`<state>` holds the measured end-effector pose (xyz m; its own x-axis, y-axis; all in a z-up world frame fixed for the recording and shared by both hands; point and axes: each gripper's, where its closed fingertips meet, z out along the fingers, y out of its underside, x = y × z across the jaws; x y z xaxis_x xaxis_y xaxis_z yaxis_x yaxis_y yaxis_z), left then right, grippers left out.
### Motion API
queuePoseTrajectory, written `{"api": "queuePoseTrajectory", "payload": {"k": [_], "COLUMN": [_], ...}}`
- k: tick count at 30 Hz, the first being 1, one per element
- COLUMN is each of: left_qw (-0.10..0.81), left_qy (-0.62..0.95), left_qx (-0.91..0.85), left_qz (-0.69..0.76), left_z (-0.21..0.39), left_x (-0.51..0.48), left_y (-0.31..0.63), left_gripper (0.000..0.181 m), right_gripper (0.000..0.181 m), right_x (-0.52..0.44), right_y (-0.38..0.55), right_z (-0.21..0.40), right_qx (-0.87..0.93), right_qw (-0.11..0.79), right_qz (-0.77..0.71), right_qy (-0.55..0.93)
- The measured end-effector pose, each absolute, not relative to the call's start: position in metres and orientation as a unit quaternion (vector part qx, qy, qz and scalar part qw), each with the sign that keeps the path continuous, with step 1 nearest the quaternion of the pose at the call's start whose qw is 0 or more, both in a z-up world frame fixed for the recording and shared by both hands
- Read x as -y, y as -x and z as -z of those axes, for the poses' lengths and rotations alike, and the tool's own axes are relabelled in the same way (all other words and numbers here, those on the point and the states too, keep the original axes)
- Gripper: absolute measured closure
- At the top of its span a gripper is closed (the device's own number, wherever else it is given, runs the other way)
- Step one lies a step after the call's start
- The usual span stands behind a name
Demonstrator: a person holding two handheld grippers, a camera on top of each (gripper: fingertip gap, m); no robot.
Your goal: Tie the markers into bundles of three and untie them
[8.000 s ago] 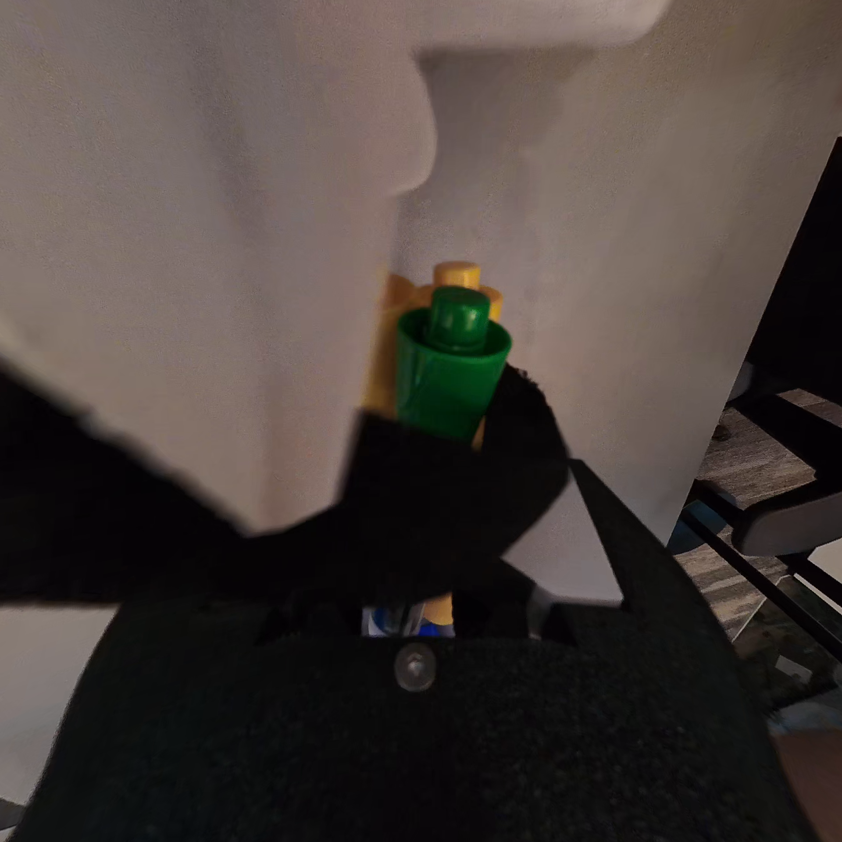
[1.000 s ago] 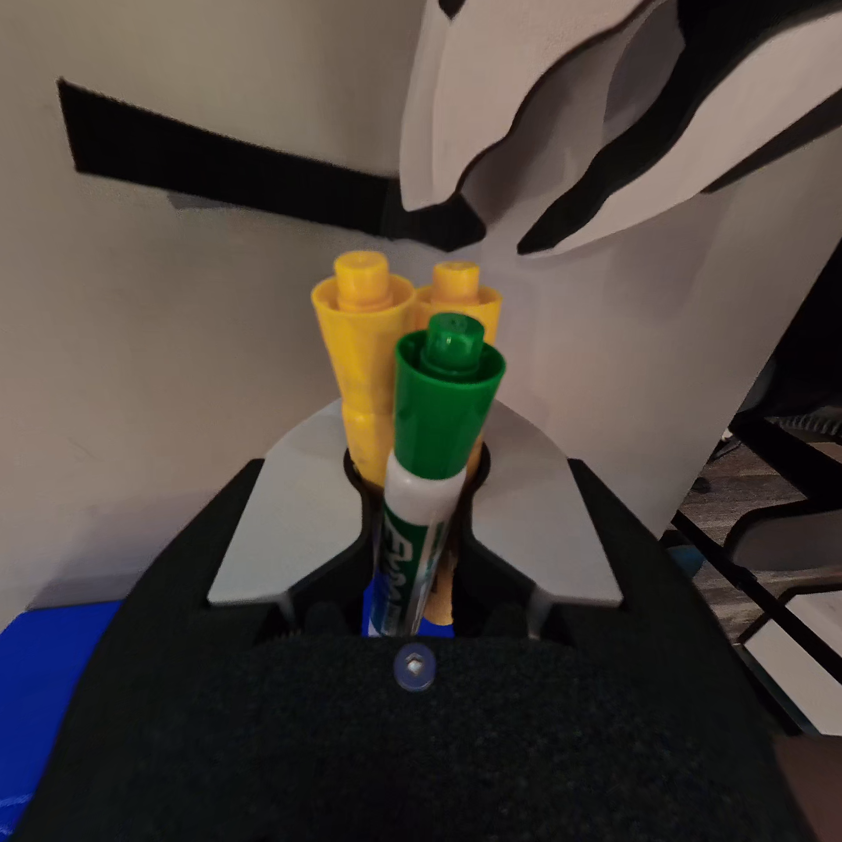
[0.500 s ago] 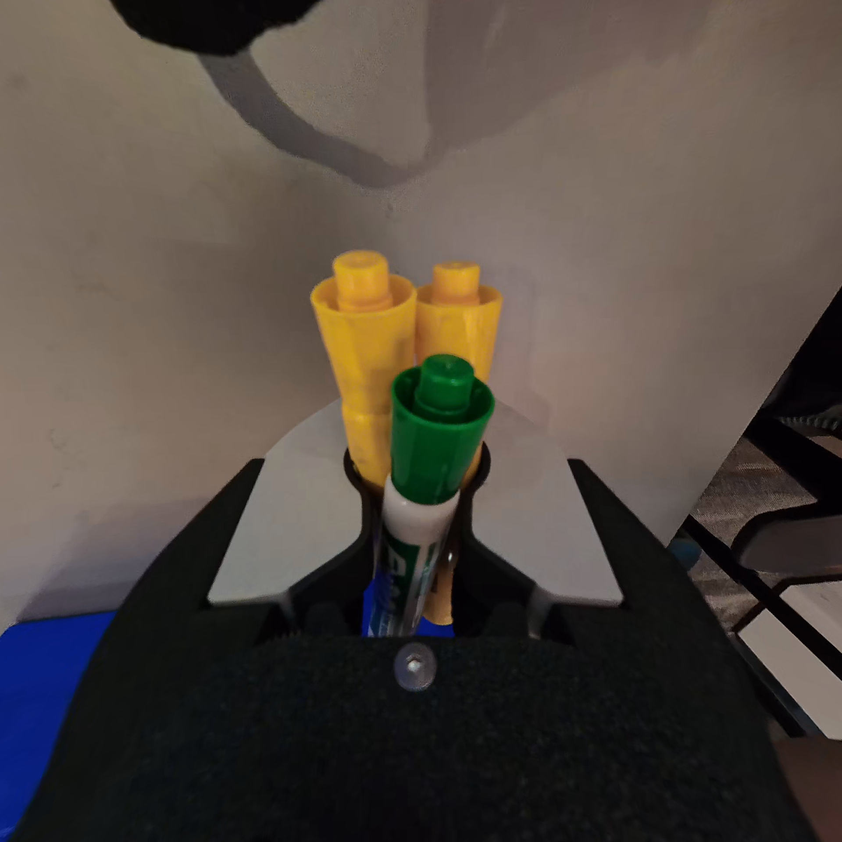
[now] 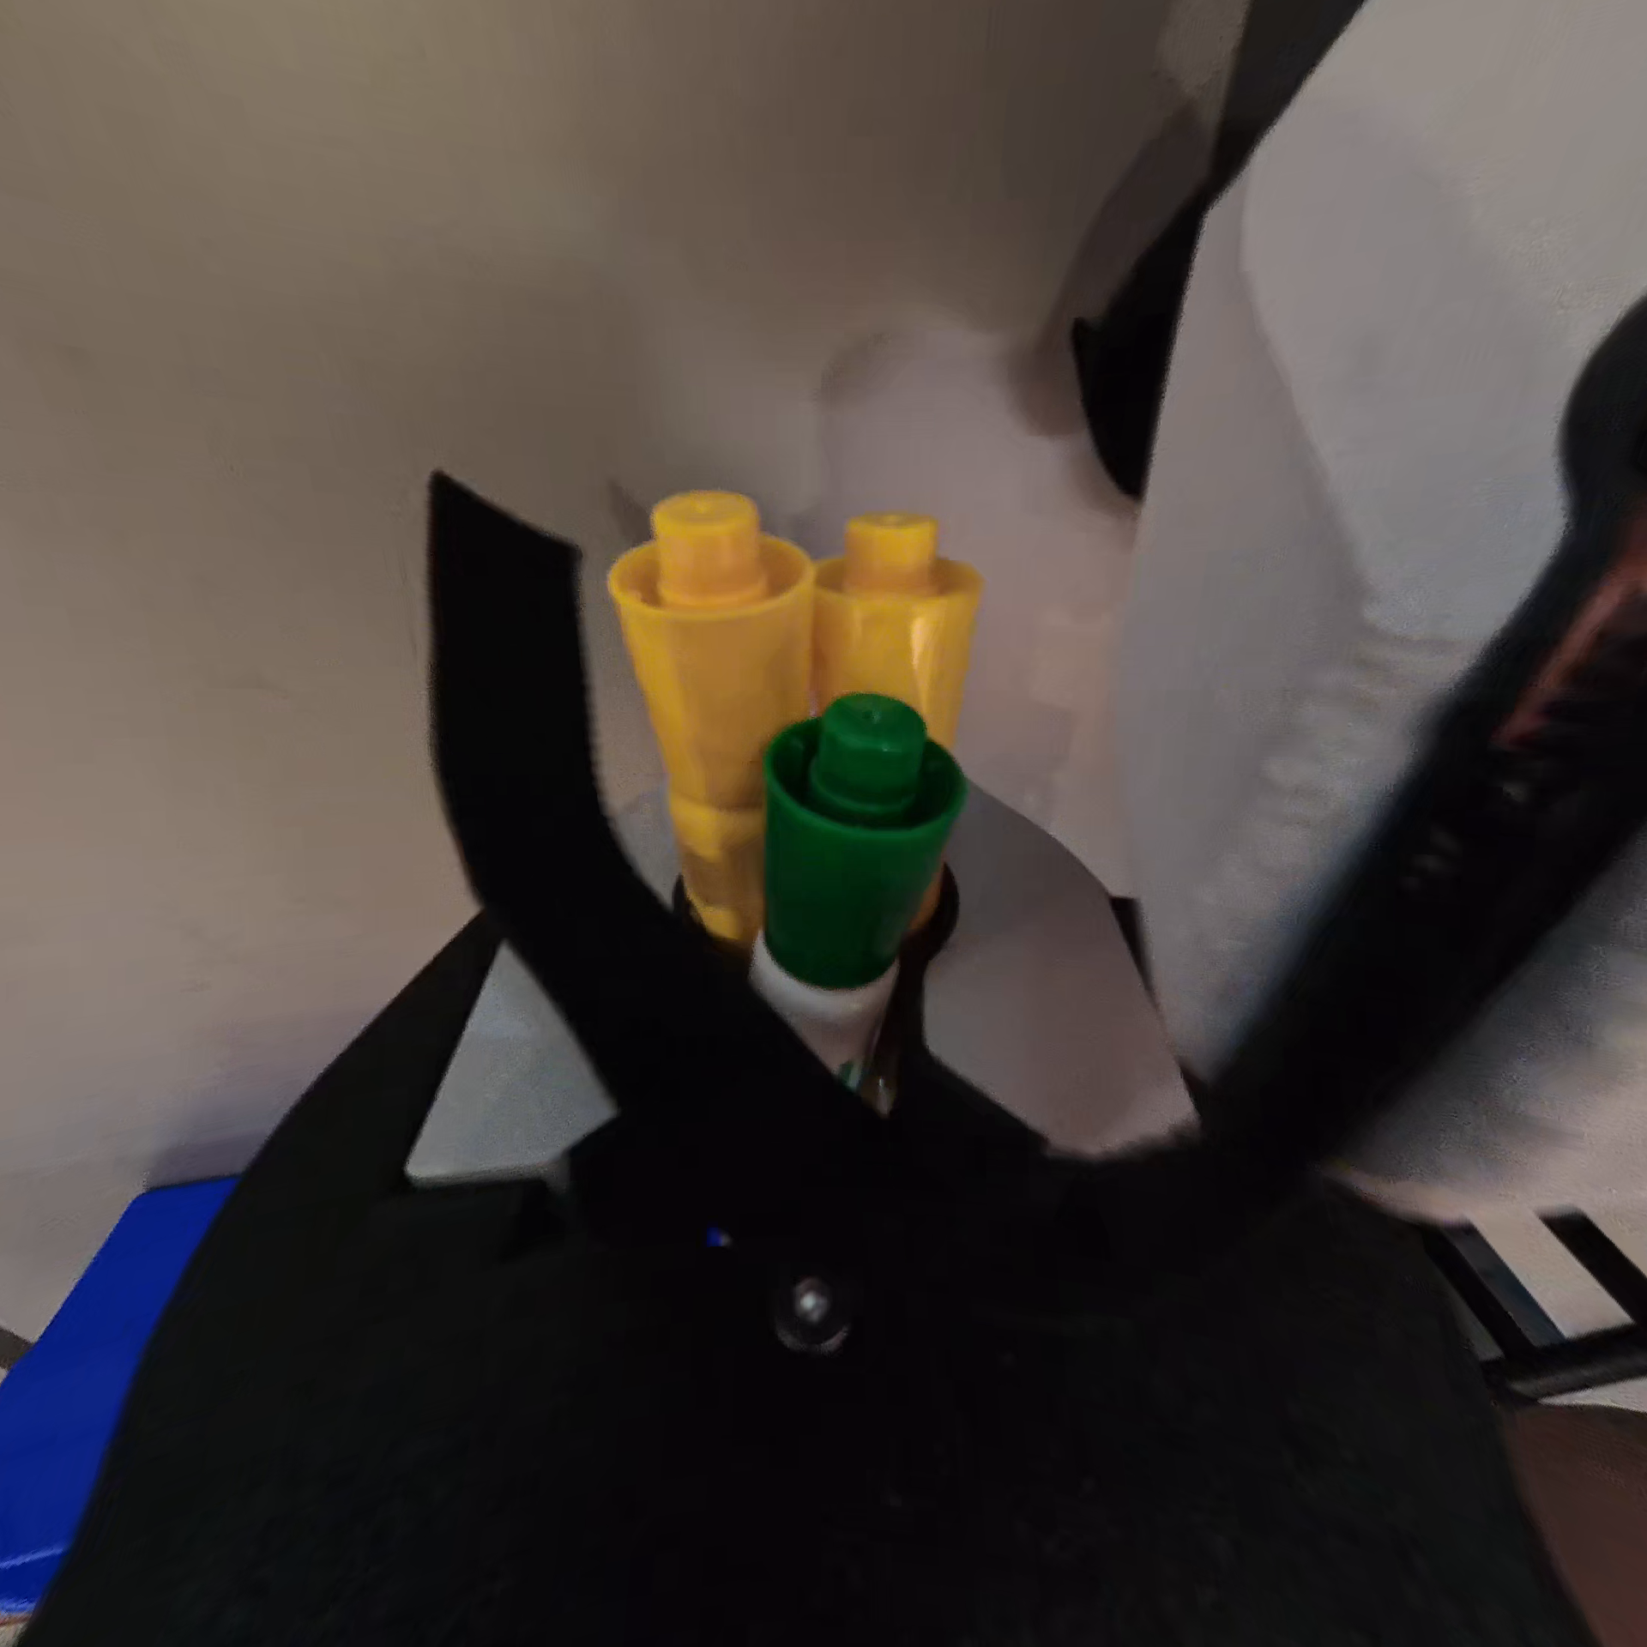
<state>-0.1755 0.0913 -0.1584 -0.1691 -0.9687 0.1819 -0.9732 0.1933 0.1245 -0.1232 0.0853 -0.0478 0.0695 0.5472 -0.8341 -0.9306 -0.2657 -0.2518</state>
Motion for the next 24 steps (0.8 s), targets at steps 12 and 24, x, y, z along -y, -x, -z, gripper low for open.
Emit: {"api": "queuePoseTrajectory", "payload": {"k": [12,24], "left_qw": [0.102,0.077], "left_qy": [-0.63,-0.626], "left_qx": [0.77,0.776], "left_qz": [0.001,-0.03], "left_z": [0.143,0.138], "left_x": [-0.096,-0.095], "left_y": [0.165,0.15], "left_gripper": [0.141,0.141], "right_gripper": [0.18,0.173], "right_x": [-0.08,-0.079], "right_y": [0.125,0.13], "right_z": [0.06,0.084], "right_qx": [-0.235,-0.299], "right_qw": [0.578,0.516], "right_qz": [-0.617,-0.642], "right_qy": [0.478,0.482]}}
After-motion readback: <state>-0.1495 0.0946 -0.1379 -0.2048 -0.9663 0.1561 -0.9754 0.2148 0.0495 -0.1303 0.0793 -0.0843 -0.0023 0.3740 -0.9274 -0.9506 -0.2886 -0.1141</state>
